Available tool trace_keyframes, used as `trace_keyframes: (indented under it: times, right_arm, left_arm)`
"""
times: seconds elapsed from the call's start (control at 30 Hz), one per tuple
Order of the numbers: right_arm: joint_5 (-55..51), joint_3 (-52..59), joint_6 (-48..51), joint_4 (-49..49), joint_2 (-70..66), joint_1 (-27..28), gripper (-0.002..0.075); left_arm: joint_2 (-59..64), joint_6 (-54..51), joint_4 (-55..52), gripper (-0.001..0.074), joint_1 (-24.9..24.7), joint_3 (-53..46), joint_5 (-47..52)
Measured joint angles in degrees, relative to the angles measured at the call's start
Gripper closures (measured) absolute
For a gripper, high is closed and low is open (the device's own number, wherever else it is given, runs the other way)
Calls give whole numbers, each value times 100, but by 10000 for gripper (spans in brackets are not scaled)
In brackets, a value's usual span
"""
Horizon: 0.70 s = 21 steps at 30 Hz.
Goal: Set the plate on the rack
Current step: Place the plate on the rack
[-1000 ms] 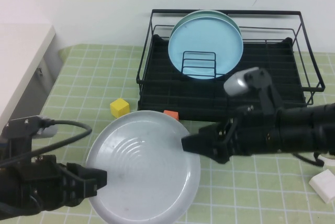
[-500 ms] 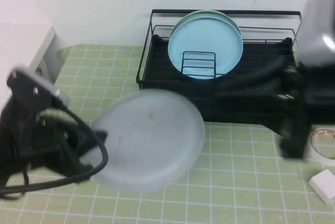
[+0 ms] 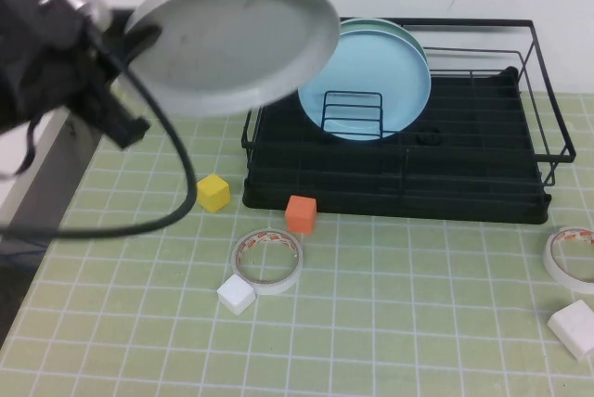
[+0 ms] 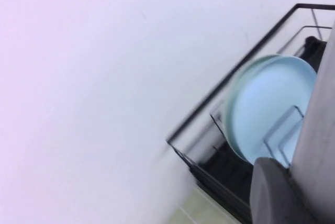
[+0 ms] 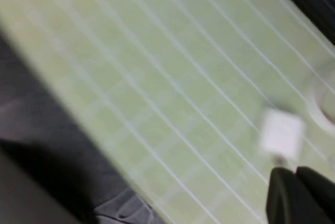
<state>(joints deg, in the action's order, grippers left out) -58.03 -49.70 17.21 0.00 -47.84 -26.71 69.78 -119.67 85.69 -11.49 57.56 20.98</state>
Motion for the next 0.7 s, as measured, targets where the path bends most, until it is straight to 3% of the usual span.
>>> trace_keyframes:
  times: [0.13, 0.27, 0.47, 0.7]
  right_arm:
    - [428, 840, -954, -692, 565, 0, 720]
    - [923, 1530, -1247, -817, 837, 0, 720]
    - [1112, 2165, -1428, -862, 864, 0, 721]
    - [1209, 2207, -1488, -968, 864, 0, 721]
  left_arm:
    - [684, -1253, 469, 664, 0, 556, 218]
    - [1333, -2226, 623, 664, 0, 1117, 446]
    - [2336, -2566, 817, 664, -82, 1928, 728]
    - [3542, -2896, 872, 664, -605, 3054, 345]
